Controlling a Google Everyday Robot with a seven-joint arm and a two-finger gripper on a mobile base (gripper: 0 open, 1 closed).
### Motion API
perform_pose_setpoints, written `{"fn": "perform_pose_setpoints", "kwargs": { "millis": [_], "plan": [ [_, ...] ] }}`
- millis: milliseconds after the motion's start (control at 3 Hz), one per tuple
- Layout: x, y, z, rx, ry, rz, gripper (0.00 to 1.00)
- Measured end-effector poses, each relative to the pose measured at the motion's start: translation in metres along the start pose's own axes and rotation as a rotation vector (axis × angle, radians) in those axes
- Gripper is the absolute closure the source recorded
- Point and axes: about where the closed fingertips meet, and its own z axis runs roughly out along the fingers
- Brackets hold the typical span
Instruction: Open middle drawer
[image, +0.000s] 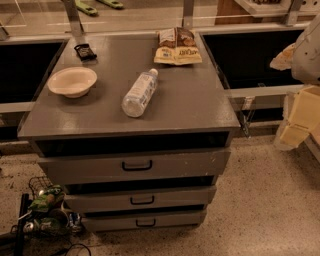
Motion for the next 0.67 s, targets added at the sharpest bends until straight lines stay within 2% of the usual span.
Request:
{"fn": "perform_pose_setpoints", "kwargs": {
  "millis": [333, 667],
  "plan": [
    [0.000, 0.000, 0.000, 0.000, 0.000, 0.000, 0.00],
    [0.006, 0.015, 0.028, -0.024, 0.006, -0.001, 0.00]
  ]
}}
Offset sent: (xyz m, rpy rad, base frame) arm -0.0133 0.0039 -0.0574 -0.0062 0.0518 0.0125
